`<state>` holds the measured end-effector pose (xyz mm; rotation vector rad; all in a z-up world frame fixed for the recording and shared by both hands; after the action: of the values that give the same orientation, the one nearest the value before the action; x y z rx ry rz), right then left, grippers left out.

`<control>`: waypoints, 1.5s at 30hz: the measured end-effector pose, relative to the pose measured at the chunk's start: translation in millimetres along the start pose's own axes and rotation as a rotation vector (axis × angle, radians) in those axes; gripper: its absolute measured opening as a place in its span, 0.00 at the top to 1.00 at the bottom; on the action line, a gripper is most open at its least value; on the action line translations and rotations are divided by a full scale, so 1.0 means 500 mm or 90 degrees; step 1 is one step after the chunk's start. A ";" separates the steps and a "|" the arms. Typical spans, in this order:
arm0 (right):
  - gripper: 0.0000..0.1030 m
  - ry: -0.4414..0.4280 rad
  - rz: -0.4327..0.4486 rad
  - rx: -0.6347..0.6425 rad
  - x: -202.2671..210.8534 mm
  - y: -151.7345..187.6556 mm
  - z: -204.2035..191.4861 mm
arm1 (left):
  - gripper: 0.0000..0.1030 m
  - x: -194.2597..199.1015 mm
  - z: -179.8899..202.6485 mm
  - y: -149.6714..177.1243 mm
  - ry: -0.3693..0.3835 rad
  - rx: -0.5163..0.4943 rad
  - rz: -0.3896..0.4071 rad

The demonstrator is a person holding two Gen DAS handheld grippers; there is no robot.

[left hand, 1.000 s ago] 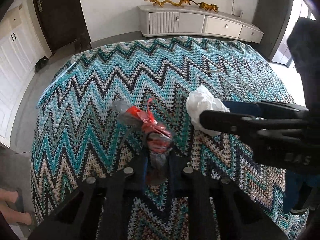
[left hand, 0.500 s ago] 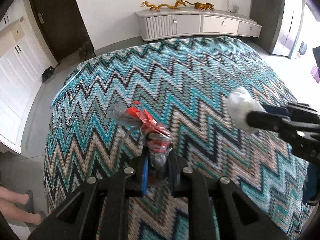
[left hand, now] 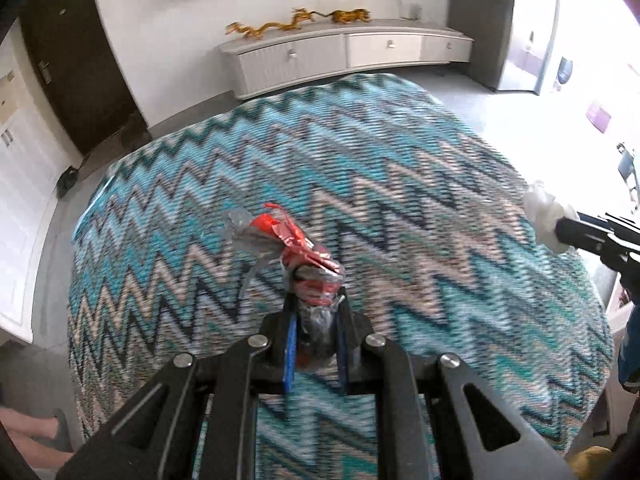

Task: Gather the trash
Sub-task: 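Carry both items over the white bin and open both grippers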

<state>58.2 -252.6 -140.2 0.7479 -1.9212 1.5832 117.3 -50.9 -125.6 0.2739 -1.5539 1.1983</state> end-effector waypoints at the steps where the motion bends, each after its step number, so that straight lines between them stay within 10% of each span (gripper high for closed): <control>1: 0.80 0.007 0.004 -0.010 0.014 0.010 0.020 | 0.86 -0.002 0.020 -0.004 0.007 -0.009 -0.002; 20: 0.80 0.227 -0.030 -0.268 0.104 0.213 0.487 | 0.85 -0.163 0.514 -0.123 0.169 -0.242 -0.089; 45: 0.76 0.295 -0.101 -0.373 -0.008 0.312 0.687 | 0.78 -0.390 0.782 -0.203 0.320 -0.159 -0.146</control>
<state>-68.9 -566.0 -307.8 0.2461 -1.7790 0.9132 26.2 -485.7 -190.1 -0.0182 -1.1756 0.8049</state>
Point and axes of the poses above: each gripper's, at about its wrist camera, not at the fingertips, and x roughly against the way its jaws point, z to its right, y to its underside, the point moved 2 cm from there along -x, roughly the way its jaws point, and after that the axes turned 13 degrees about y, right-handed, at the moved point
